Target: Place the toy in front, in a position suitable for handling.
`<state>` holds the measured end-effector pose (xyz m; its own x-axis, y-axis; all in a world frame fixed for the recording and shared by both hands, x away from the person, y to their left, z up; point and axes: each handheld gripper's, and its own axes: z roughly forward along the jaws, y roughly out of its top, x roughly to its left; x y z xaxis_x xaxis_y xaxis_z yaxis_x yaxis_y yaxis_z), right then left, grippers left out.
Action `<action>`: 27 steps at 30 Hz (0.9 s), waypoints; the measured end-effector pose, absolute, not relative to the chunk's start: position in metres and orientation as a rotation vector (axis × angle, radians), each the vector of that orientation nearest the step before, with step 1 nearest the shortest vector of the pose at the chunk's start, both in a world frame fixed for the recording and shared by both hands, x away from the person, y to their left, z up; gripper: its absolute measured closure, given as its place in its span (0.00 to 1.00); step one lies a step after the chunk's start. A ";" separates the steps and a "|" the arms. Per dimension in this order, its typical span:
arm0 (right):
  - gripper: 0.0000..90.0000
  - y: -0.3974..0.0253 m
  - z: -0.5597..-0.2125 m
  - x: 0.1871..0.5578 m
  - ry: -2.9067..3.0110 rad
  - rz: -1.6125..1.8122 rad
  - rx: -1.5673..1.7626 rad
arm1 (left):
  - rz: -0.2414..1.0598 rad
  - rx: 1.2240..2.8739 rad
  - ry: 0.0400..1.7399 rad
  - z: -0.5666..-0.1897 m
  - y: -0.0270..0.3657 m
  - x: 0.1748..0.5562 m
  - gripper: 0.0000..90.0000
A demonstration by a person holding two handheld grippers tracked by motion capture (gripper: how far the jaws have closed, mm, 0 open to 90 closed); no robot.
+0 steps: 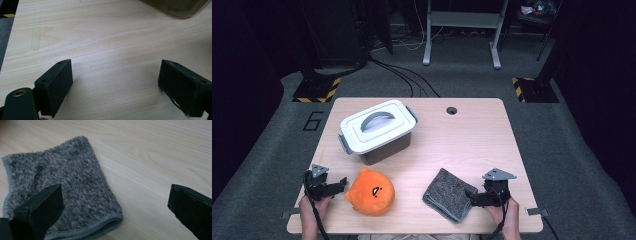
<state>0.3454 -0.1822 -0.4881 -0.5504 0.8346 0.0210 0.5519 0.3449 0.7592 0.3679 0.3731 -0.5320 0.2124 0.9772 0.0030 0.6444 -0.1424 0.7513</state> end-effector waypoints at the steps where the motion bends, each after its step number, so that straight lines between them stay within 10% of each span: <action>1: 0.00 -0.182 -0.488 0.345 2.242 1.047 1.221 | 0.683 1.865 1.501 -0.532 0.373 0.368 0.13; 27: 0.00 -0.115 -0.501 0.346 2.434 1.014 1.054 | 0.684 1.865 1.501 -0.532 0.373 0.368 0.13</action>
<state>0.3459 -0.1149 -0.5008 -0.6856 0.7280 0.0043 0.5155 0.4813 0.7089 0.3680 0.3731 -0.5320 0.2121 0.9772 0.0032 0.6440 -0.1422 0.7517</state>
